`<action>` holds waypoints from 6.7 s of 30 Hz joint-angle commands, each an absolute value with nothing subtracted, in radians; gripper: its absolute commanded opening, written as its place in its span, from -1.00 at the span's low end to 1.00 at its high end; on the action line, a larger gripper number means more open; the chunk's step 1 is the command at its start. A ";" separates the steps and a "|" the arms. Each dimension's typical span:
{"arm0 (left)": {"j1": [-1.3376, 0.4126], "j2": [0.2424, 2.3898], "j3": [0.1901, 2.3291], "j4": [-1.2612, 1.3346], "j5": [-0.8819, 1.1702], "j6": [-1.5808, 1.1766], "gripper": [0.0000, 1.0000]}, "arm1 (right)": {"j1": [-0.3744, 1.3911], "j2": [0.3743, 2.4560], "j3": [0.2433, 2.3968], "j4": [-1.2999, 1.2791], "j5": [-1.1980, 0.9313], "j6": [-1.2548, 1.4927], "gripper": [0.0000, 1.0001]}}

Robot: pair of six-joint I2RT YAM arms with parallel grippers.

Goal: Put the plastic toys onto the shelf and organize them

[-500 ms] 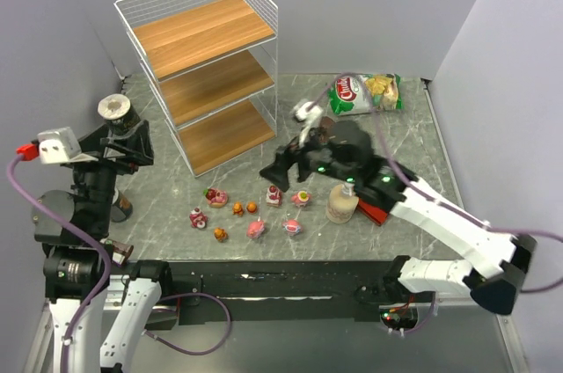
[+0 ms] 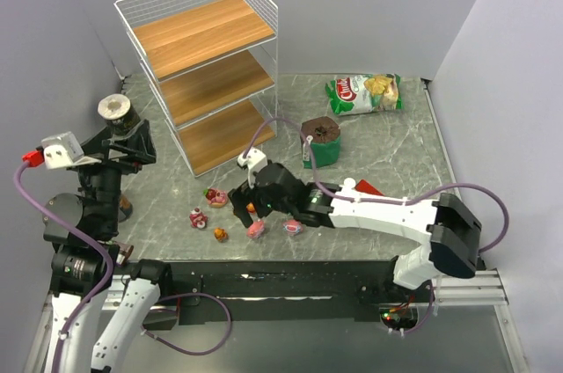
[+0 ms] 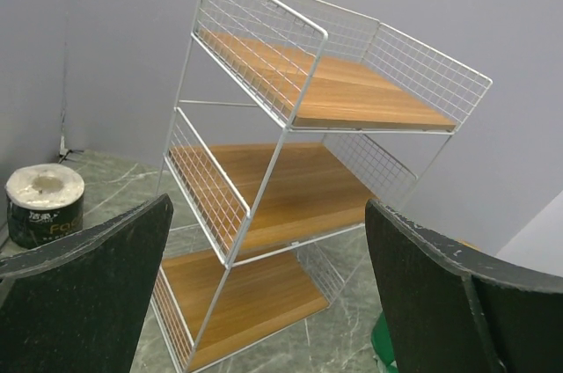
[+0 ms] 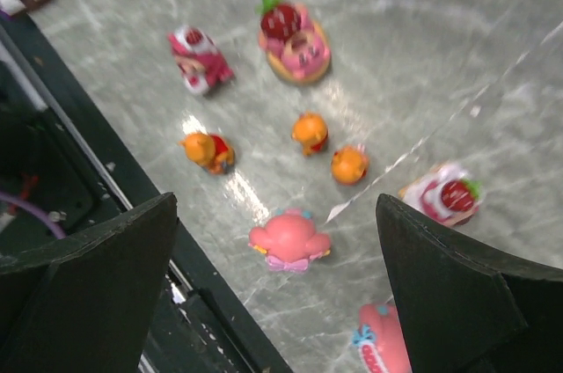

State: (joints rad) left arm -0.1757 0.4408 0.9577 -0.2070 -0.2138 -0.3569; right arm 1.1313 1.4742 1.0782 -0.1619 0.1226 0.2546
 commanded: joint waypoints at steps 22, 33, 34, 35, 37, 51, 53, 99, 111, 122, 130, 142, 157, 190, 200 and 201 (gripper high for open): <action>-0.270 0.339 0.785 -0.025 -0.446 -0.328 0.93 | 1.197 1.651 1.023 -0.138 0.201 0.448 0.75; -0.270 0.351 0.772 -0.021 -0.462 -0.327 0.93 | 1.200 1.704 1.026 -0.173 0.212 0.439 0.92; -0.270 0.356 0.772 -0.021 -0.463 -0.327 0.93 | 1.201 1.704 1.023 -0.172 0.213 0.437 0.93; -0.270 0.357 0.767 -0.020 -0.463 -0.325 0.93 | 1.201 1.709 1.022 -0.172 0.215 0.439 0.93; -0.270 0.362 0.767 -0.020 -0.465 -0.325 0.93 | 1.200 1.713 1.020 -0.170 0.215 0.440 0.93; -0.270 0.362 0.756 -0.017 -0.477 -0.324 0.93 | 1.201 1.753 1.019 -0.158 0.204 0.456 0.66; -0.270 0.364 0.756 -0.017 -0.479 -0.324 0.93 | 1.201 1.756 1.019 -0.158 0.209 0.459 0.58; -0.271 0.357 0.739 -0.009 -0.520 -0.305 0.93 | 0.899 1.747 1.292 -0.089 0.156 0.207 -0.12; -0.270 0.387 0.735 -0.008 -0.515 -0.304 0.93 | 0.805 1.910 1.330 0.175 0.173 0.138 -0.09; -0.270 0.394 0.733 -0.008 -0.518 -0.302 0.93 | 0.759 2.020 1.428 0.206 0.163 0.143 -0.07; -0.270 0.388 0.735 -0.009 -0.514 -0.307 0.93 | 0.755 2.071 1.503 0.141 0.153 0.213 -0.04; -0.270 0.379 0.732 -0.008 -0.511 -0.310 0.93 | 0.755 2.151 1.540 0.156 0.110 0.357 -0.02; -0.270 0.376 0.729 -0.008 -0.511 -0.310 0.93 | 0.759 2.198 1.583 0.098 0.229 0.403 0.11; -0.270 0.357 0.726 -0.008 -0.512 -0.311 0.93 | 0.761 2.293 1.770 -0.072 0.230 0.449 0.56; -0.270 0.354 0.719 -0.008 -0.514 -0.310 0.93 | 0.759 2.272 1.720 -0.012 0.221 0.505 0.55; -0.270 0.353 0.719 -0.008 -0.512 -0.310 0.93 | 0.761 2.261 1.706 -0.008 0.232 0.515 0.55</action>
State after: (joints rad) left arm -0.2680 0.3679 0.7235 -0.0414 -0.5053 -0.3161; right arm 0.7616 2.2944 1.7386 -0.0753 0.2100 0.4774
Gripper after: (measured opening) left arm 0.966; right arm 0.779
